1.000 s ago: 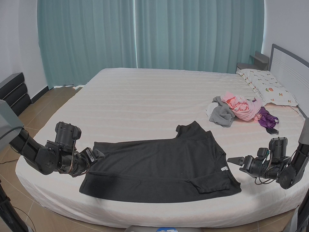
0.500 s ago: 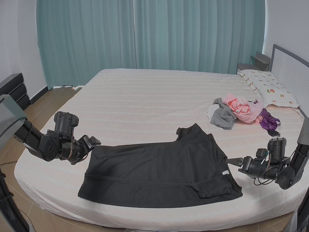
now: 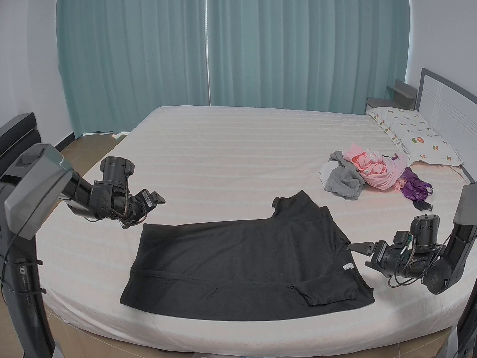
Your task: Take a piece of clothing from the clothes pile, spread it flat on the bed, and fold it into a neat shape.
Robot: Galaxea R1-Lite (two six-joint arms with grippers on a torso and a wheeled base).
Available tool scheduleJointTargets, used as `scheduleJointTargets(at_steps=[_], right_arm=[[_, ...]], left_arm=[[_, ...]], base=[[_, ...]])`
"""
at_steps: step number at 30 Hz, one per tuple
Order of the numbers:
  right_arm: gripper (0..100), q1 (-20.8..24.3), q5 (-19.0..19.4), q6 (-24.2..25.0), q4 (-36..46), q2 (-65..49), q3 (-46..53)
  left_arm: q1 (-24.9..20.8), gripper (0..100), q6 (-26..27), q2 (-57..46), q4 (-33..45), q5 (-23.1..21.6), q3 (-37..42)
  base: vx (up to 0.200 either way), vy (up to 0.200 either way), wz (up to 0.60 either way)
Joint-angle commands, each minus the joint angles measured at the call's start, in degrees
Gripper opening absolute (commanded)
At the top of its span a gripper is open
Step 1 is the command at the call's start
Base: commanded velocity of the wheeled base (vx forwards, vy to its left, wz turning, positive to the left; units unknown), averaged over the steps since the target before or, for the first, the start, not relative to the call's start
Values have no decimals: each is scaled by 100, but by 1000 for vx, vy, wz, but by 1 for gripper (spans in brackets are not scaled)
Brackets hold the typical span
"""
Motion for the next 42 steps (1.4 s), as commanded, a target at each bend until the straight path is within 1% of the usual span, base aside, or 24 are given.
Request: scheduleJointTargets(at_steps=[1, 3, 5, 10, 16, 27, 28, 34, 42], right_arm=[[100, 10, -6, 113, -472, 439, 187], [100, 1, -6, 113, -587, 491, 248], [100, 10, -14, 104, -797, 579, 336], [100, 10, -14, 104, -921, 720, 363], [100, 19, -14, 104, -956, 702, 371], [100, 54, -32, 104, -956, 711, 371], [100, 54, -32, 104, -956, 720, 371], [100, 45, -32, 104, -956, 711, 354], [100, 54, -41, 104, -956, 694, 283]], left_arm=[[182, 100, 265, 1317, 76, -72, -977], [217, 100, 265, 1457, 76, -90, -1144], [340, 100, 265, 1615, 84, -134, -1478], [455, 100, 265, 1905, 163, -397, -1829], [543, 100, 265, 1967, 137, -415, -2023], [499, 100, 248, 2239, 146, -485, -2207], [499, 0, 239, 2239, 146, -485, -2199], [525, 0, 213, 2195, 155, -476, -2137], [666, 0, 28, 2055, 119, -336, -2120]], base=[[0, 0, 0], [0, 0, 0], [0, 0, 0], [0, 0, 0], [0, 0, 0], [0, 0, 0], [0, 0, 0], [0, 0, 0], [0, 0, 0]])
